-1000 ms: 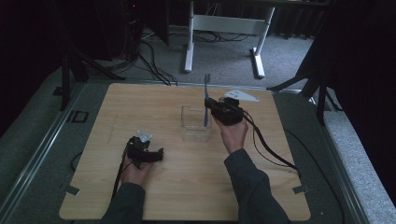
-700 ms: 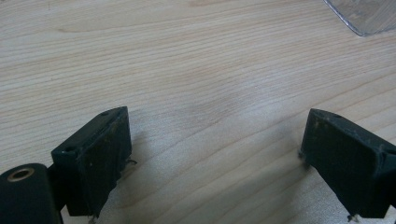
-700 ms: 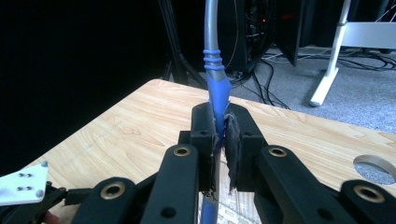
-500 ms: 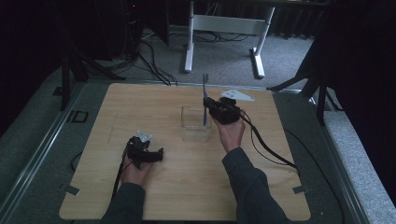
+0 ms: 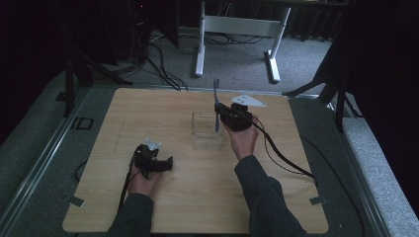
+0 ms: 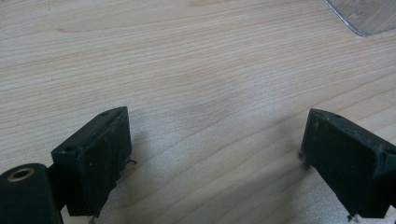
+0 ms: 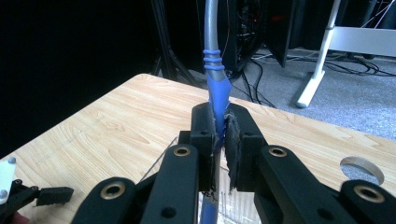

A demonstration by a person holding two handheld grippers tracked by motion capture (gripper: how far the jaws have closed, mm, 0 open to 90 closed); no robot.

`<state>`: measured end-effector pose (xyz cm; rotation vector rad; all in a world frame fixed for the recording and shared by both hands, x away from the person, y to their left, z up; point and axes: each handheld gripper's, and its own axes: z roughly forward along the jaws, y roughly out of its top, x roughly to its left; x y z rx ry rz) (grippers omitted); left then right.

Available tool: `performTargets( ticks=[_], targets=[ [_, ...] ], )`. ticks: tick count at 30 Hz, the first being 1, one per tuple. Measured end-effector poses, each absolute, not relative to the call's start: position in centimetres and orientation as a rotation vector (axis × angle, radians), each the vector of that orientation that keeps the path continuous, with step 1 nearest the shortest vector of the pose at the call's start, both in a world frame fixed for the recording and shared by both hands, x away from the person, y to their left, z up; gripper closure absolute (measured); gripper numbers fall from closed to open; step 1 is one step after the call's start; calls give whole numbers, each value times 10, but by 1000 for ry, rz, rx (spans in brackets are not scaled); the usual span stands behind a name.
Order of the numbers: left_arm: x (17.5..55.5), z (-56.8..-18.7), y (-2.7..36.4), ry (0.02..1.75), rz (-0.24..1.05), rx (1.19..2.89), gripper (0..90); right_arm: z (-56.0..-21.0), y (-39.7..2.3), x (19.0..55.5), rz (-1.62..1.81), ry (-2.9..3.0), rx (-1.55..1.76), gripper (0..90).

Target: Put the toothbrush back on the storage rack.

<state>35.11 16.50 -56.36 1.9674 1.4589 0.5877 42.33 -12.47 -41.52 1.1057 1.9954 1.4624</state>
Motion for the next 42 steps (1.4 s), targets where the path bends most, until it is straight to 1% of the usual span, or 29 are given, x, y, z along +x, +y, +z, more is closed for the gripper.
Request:
performTargets(
  ticks=[16, 31, 42],
  targets=[
    [351, -564, 165, 1459, 588, 1967, 87, -421, -121, 424, 1410, 2021, 1080, 824],
    [351, -564, 165, 1459, 589, 1967, 87, -433, -115, 430, 1298, 2083, 1059, 824],
    [351, -564, 165, 1459, 589, 1967, 87, -440, -110, 431, 1276, 2126, 1038, 823]
  ],
)
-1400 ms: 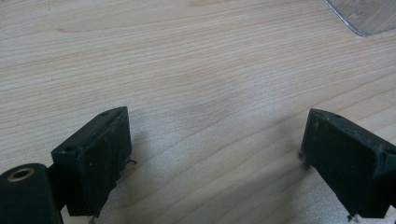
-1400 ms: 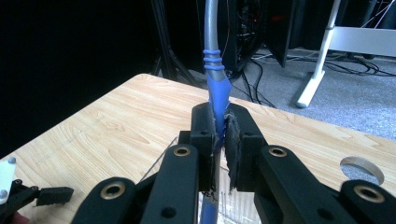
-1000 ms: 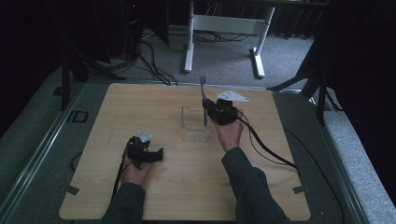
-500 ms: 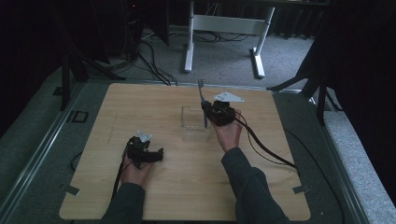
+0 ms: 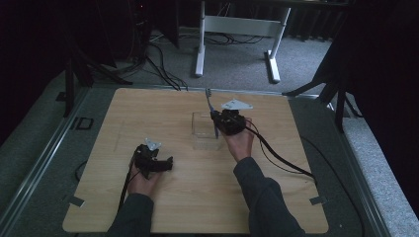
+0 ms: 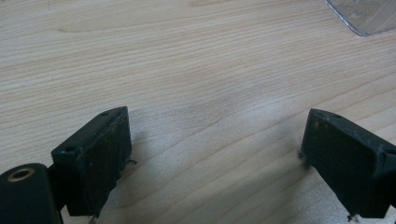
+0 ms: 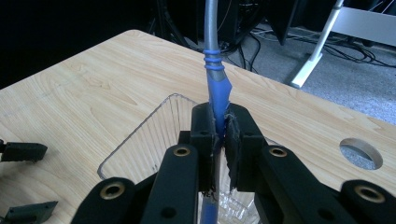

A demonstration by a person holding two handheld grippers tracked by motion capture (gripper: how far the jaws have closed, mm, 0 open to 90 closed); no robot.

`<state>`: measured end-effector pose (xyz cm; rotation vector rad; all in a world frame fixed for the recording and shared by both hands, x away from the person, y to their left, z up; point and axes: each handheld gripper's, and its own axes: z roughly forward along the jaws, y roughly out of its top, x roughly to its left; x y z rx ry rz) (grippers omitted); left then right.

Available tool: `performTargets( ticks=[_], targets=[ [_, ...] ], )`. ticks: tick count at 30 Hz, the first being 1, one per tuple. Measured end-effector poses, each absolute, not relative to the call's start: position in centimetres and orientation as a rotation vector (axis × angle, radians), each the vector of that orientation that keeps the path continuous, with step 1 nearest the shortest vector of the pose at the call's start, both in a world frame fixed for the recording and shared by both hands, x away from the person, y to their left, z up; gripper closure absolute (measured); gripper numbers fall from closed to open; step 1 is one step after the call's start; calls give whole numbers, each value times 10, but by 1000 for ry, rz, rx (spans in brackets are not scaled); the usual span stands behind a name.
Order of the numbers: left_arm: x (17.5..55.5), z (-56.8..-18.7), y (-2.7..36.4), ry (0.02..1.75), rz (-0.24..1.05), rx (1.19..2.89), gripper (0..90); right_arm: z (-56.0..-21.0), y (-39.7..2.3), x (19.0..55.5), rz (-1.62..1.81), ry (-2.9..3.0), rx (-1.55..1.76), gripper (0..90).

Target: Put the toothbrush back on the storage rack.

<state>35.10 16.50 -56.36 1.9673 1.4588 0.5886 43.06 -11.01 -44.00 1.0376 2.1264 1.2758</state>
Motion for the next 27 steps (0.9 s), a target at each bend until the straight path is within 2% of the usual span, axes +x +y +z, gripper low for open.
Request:
performTargets(
  ticks=[27],
  targets=[
    [351, -564, 165, 1458, 588, 1968, 86, -456, -104, 429, 1118, 2265, 954, 818]
  ],
)
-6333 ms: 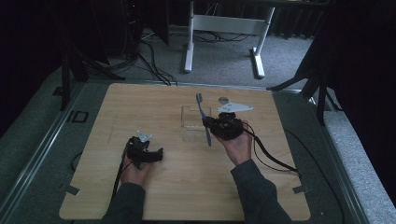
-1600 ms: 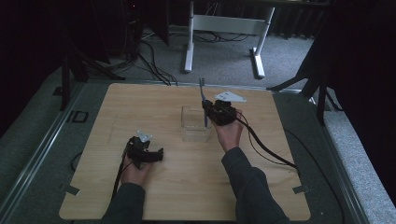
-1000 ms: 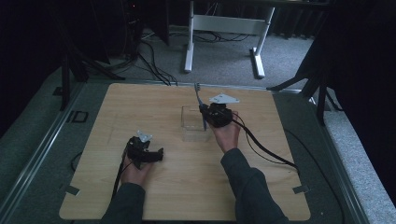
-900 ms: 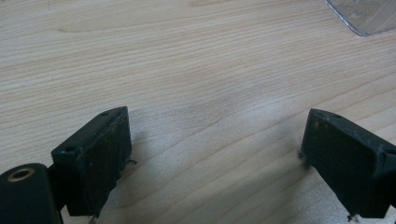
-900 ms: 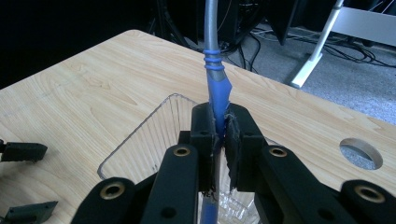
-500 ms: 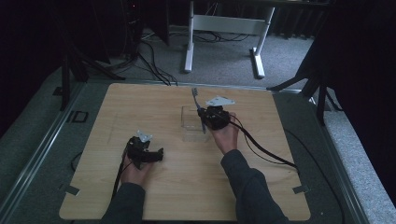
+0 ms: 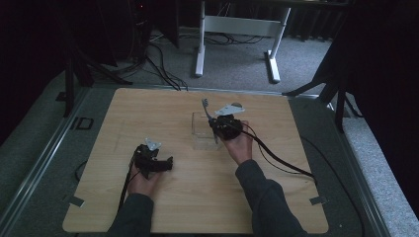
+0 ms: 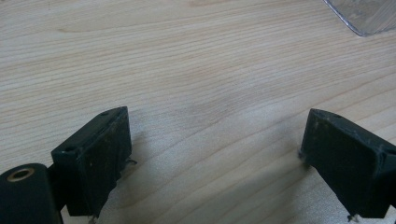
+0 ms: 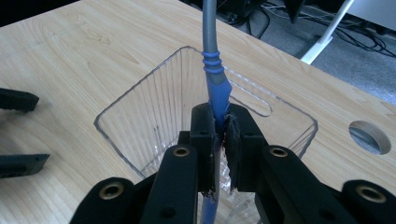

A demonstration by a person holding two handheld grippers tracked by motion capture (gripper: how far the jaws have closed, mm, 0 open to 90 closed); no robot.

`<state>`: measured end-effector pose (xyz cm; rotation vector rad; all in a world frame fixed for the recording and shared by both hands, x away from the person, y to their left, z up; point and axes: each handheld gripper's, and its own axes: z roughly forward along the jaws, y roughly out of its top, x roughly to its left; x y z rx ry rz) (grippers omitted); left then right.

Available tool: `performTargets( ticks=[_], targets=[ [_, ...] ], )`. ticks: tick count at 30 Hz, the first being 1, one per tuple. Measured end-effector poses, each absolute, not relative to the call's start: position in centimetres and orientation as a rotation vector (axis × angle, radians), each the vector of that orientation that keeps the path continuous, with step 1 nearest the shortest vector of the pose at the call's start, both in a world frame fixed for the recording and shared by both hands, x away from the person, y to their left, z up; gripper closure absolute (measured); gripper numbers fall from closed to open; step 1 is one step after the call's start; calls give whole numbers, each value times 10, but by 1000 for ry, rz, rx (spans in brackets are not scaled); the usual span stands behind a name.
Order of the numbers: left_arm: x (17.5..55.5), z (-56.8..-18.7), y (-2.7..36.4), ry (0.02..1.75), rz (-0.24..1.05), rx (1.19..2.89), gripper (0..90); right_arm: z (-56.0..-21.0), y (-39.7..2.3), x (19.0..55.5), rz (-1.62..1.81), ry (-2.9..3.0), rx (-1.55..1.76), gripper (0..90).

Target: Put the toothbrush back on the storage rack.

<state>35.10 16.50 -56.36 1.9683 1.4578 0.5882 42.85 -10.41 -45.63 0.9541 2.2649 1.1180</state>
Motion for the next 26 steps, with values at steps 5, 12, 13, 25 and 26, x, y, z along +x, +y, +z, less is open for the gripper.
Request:
performTargets(
  ticks=[5, 12, 13, 25, 26],
  targets=[
    [351, -564, 165, 1460, 587, 1967, 86, -463, -113, 432, 1122, 2294, 1002, 758],
    [351, -564, 165, 1455, 587, 1969, 87, -463, -119, 427, 1132, 2328, 969, 498],
    [351, -563, 165, 1454, 587, 1973, 87, -461, -121, 426, 1134, 2329, 965, 479],
    [351, -564, 165, 1455, 587, 1971, 86, -456, -159, 409, 1162, 2262, 1047, 384],
    [351, -564, 165, 1455, 587, 1971, 86, -455, -161, 408, 1168, 2260, 1055, 384]
  ],
)
